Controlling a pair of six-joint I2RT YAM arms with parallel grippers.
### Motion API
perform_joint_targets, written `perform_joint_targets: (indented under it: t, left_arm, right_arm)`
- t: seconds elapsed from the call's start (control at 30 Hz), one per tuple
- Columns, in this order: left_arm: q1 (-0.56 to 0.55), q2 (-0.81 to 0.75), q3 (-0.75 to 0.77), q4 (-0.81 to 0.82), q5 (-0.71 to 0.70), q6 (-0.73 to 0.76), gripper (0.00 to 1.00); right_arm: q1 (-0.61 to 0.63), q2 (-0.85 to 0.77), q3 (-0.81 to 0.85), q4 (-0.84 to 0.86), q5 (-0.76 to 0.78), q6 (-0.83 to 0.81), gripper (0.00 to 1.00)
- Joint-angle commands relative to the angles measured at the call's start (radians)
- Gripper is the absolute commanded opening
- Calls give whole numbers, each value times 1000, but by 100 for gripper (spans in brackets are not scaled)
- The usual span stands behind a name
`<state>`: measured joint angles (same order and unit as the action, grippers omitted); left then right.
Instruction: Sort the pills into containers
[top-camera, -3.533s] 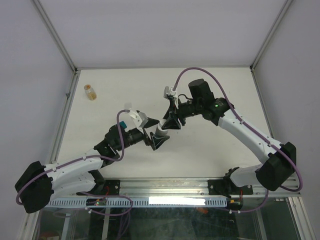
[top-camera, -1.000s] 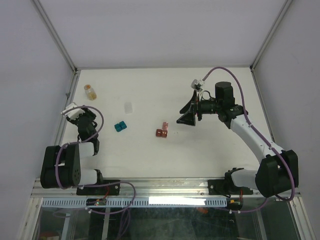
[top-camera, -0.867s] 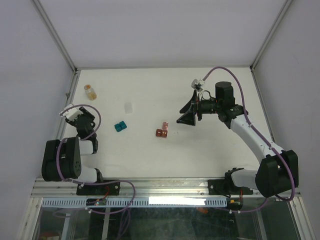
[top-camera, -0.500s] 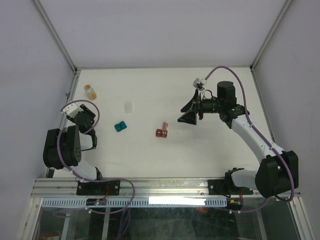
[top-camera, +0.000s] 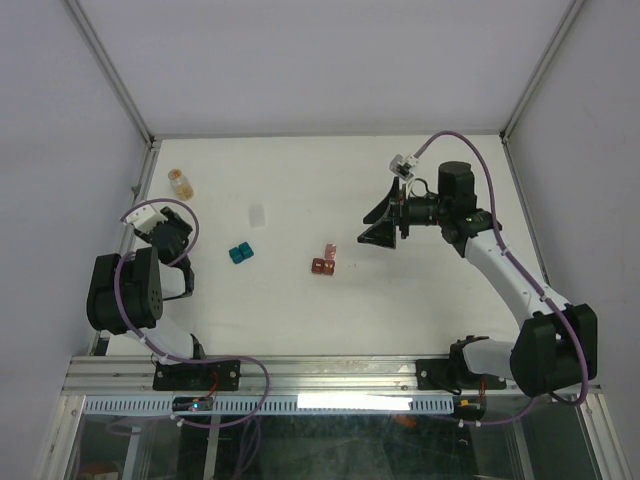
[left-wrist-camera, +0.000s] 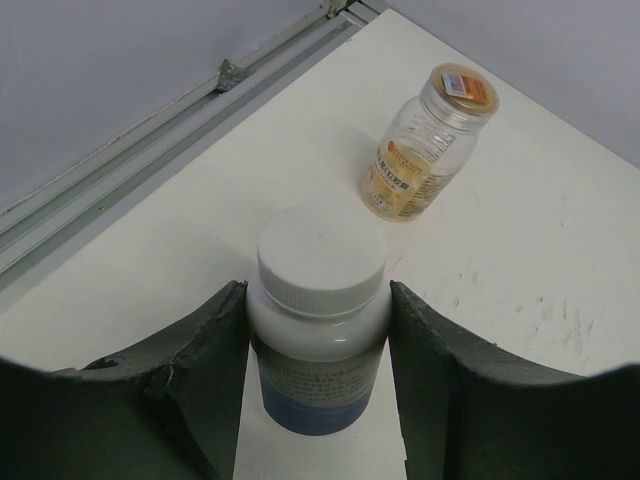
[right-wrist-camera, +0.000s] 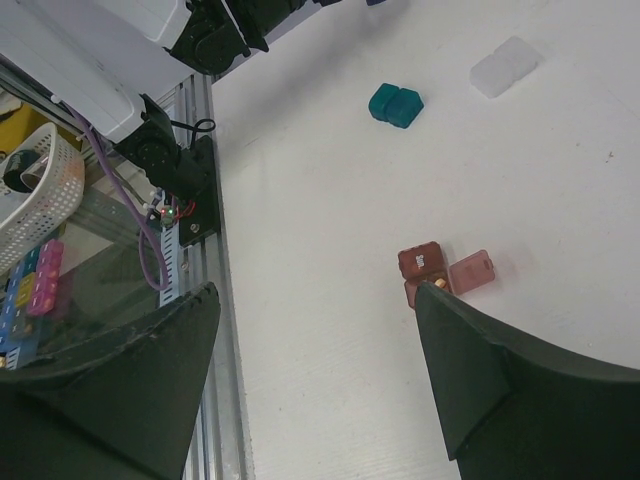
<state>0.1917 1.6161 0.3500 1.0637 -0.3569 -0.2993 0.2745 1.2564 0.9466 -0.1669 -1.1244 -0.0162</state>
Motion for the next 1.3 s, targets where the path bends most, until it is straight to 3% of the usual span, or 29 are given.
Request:
perform_joint_targets:
  t: [0.0,0.53,0.63,0.7,0.73,1.03,1.17,1.27]
  left_arm:
    - [10,-4,27,87,33,-15,37]
    - [10,-2,25,95,75,-7,47]
    - [9,-6,26,93,93,-3,38]
    - [9,-22,53,10,107,-4,34]
    - [9,-35,76,-63,112,-7,33]
    - [10,-81,102,-115,121,-2,36]
    - [11,-168,263,-496,94,-35,27]
    - [18,-139,396,-747,116,-74,23]
  right_arm:
    - [-17,-44,3,58,-42,33,82]
    - [-29,-54,10,67,-58,53,82]
    - [-29,-55,10,66,-57,55,82]
    - [-29,-57,11,67,-59,56,82]
    - [-29,-56,12,68,-58,55,82]
    - [-29,-56,12,72,-65,62,82]
    - [-30,-56,12,73,-68,62,82]
    - [-29,-55,12,74,-73,64,82]
